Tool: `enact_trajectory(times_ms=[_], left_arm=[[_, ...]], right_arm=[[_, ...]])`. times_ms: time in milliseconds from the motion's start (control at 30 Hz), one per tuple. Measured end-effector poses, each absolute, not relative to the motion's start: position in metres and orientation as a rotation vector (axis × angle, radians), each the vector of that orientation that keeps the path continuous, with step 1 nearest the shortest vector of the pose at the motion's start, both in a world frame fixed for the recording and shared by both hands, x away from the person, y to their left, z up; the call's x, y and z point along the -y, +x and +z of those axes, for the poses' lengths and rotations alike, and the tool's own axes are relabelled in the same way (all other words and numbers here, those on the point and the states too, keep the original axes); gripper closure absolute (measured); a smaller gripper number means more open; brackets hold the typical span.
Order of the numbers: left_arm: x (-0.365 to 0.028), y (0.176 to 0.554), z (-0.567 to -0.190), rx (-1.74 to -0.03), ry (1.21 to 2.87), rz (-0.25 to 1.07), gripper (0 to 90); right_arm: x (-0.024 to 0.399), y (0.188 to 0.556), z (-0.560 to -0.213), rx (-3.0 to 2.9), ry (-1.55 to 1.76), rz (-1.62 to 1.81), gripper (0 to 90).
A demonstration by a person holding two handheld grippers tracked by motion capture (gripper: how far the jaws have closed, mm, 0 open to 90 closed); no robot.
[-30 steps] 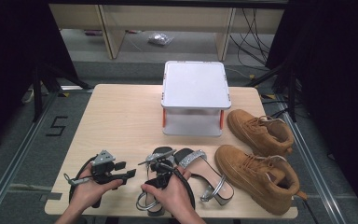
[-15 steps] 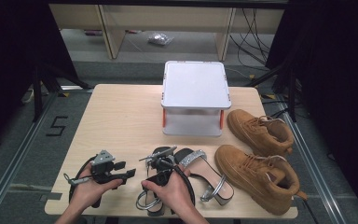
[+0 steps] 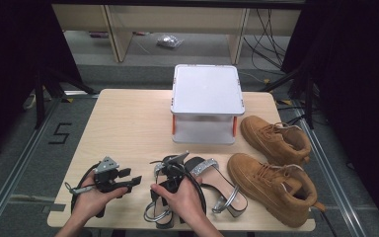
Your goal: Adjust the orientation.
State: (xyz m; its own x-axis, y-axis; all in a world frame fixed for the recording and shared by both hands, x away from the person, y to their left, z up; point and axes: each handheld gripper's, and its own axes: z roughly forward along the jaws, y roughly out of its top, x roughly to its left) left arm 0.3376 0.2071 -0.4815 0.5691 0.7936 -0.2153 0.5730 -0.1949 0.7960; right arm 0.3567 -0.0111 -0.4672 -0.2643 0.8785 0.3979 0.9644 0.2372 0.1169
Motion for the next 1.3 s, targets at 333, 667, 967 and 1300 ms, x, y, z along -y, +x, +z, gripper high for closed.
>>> enact_trajectory(times_ms=[333, 667, 967, 1300], left_arm=[[-0.209, 0.338, -0.481, -1.102, 1.919, 0.311, 43.2], [-0.209, 0.338, -0.484, -1.116, 1.89, 0.301, 43.2], [-0.211, 0.339, -0.482, -1.118, 1.905, 0.303, 43.5], [-0.214, 0.34, -0.482, -1.122, 1.894, 0.325, 43.9]], right_arm=[[0.007, 0.36, -0.467, 2.289, -1.717, -0.449, 27.0], [-0.001, 0.364, -0.475, 2.291, -1.756, -0.39, 30.3], [-0.002, 0.368, -0.48, 2.364, -1.681, -0.339, 31.7], [0.008, 0.365, -0.474, 2.489, -1.593, -0.292, 38.1]])
